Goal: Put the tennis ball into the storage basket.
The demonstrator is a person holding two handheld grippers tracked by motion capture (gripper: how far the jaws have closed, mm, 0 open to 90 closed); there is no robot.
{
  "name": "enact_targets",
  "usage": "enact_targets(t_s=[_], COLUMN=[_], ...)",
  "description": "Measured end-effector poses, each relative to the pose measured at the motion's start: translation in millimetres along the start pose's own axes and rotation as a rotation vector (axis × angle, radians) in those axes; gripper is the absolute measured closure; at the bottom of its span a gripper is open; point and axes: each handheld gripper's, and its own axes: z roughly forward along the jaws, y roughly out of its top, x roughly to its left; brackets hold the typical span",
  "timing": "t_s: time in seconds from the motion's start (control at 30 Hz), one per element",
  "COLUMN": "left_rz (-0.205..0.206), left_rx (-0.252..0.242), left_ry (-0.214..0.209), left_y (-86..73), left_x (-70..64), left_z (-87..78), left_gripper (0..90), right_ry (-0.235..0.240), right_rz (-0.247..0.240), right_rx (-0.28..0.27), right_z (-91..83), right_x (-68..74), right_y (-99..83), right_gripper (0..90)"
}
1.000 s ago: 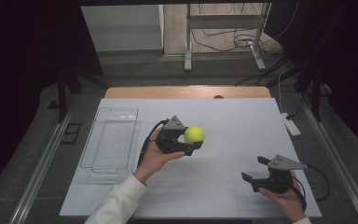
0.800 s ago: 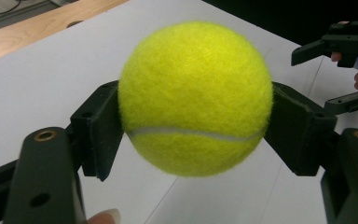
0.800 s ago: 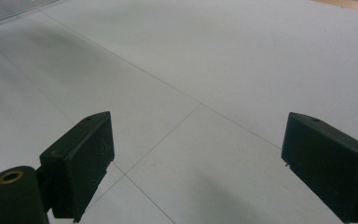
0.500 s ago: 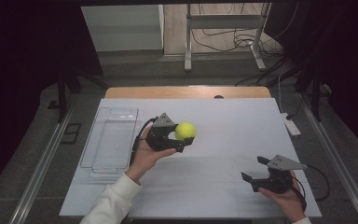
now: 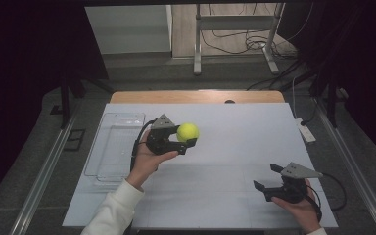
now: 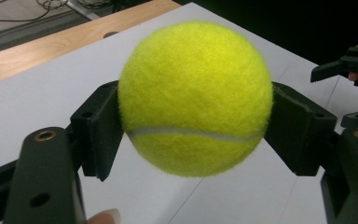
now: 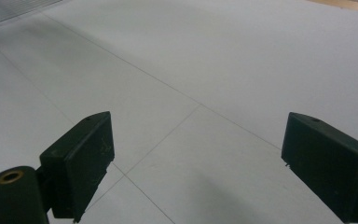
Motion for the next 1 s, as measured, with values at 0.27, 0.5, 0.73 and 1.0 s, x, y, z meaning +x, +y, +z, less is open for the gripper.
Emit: enact_targets(t_s=[0.27, 0.5, 0.73, 1.0], left_rz=[-0.011, -0.017, -0.025, -0.033], left_rx=[-0.019, -0.023, -0.031, -0.041], left_ry=[0.018, 0.029, 0.043, 0.061], left_y=[1.1, 0.7, 0.8, 0.8], left_x=[6.9, 10.9, 14.9, 20.0], left_z=[-8.8, -11.4, -14.9, -20.6], left_gripper=[27.0, 27.0, 27.0, 27.0], right_ry=[0.000, 0.001, 0.002, -0.001], right_rz=[0.001, 0.000, -0.002, -0.003], right_rx=[0.001, 0.004, 0.002, 0.004], right_z=[0.2, 0.2, 0.2, 0.1], right_x=[0.0, 0.3, 0.1, 0.1], right_y=[-0.1, -0.1, -0.1, 0.1], right_gripper=[9.7, 9.7, 9.7, 9.7])
